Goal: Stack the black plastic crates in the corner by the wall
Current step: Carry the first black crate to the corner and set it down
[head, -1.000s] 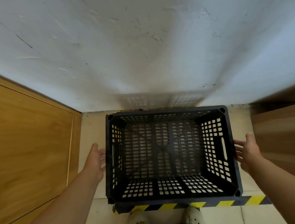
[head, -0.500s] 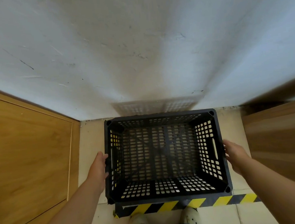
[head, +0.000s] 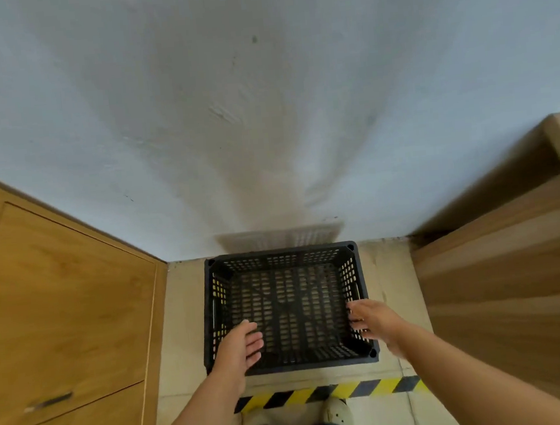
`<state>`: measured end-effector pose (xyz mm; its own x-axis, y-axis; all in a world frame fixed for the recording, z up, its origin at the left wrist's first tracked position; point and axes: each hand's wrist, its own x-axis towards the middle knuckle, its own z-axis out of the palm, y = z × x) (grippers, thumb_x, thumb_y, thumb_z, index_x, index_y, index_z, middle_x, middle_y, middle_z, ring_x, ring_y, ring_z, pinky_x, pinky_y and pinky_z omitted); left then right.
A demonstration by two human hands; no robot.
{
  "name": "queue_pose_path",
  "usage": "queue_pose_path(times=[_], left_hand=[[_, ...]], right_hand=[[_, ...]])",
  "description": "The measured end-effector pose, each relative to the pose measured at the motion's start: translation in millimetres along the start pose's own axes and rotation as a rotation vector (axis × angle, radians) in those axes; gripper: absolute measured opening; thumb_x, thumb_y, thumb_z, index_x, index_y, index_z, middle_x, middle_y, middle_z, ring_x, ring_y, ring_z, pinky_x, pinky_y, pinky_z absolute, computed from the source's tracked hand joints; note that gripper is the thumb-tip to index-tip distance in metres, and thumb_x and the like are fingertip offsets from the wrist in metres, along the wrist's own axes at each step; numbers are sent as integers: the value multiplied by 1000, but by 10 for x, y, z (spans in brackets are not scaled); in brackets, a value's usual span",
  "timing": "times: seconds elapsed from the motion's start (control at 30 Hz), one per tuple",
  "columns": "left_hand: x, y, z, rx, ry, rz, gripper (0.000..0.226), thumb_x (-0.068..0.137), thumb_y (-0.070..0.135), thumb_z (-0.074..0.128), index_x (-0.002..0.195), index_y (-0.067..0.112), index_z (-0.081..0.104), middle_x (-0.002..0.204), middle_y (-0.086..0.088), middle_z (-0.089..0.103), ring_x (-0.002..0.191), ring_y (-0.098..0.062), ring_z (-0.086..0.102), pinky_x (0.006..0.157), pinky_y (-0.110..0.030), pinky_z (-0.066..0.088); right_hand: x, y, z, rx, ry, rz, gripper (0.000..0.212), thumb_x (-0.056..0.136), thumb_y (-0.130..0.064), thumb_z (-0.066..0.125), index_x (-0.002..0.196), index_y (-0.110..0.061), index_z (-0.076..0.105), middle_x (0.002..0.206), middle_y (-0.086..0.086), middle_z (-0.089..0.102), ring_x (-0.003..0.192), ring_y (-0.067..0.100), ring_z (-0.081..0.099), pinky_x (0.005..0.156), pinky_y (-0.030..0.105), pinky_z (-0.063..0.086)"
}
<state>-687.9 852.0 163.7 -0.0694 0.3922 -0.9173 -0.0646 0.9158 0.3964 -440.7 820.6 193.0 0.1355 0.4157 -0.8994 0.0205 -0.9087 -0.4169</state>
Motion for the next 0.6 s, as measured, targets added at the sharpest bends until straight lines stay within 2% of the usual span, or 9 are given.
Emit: queue_pose_path(times=[0.07, 0.13, 0.17, 0.27, 0.4, 0.6], left_hand=[[-328, 64, 106, 12, -17, 5, 32, 97, 23, 47, 118, 2, 59, 93, -8, 64, 91, -22, 59, 76, -29, 47], [-624, 119, 187, 5, -47, 20, 30, 97, 23, 48, 115, 2, 60, 94, -9, 65, 87, -21, 60, 74, -30, 47], [-761, 134, 218, -1, -59, 29, 29, 97, 23, 48, 113, 2, 60, 96, -10, 65, 87, -20, 61, 73, -30, 48], [-1124, 203, 324, 13, -91, 68, 28, 96, 23, 50, 112, 3, 61, 99, -10, 66, 89, -21, 62, 71, -30, 50], [-1579, 306, 507, 77, -157, 128, 27, 96, 23, 49, 109, 3, 62, 96, -10, 66, 89, -20, 62, 76, -31, 50], [-2130, 300, 773, 248, -280, 203, 25, 94, 22, 52, 108, 4, 62, 98, -9, 66, 88, -20, 62, 74, -30, 50]], right_hand=[[-319, 32, -45, -38, 19, -23, 37, 98, -14, 38, 124, 8, 51, 111, 32, 57, 101, 40, 53, 95, 46, 42], [-622, 72, -98, -22, 35, -33, 28, 96, -17, 41, 111, -3, 60, 109, 24, 61, 91, 30, 53, 79, 36, 42], [-754, 101, -133, -5, 40, -42, 23, 96, -18, 42, 103, -8, 62, 107, 21, 63, 89, 26, 53, 76, 34, 40], [-1146, 128, -249, 41, 64, -75, 20, 96, -15, 41, 90, -11, 59, 95, 13, 60, 85, 23, 52, 71, 30, 40], [-1688, 173, -393, 91, 121, -101, 15, 97, -13, 41, 93, -10, 56, 83, 6, 55, 72, 17, 51, 59, 23, 41], [-2394, 487, -627, 145, 251, -104, 12, 95, -15, 46, 92, -7, 55, 82, 7, 55, 63, 15, 51, 58, 23, 40]])
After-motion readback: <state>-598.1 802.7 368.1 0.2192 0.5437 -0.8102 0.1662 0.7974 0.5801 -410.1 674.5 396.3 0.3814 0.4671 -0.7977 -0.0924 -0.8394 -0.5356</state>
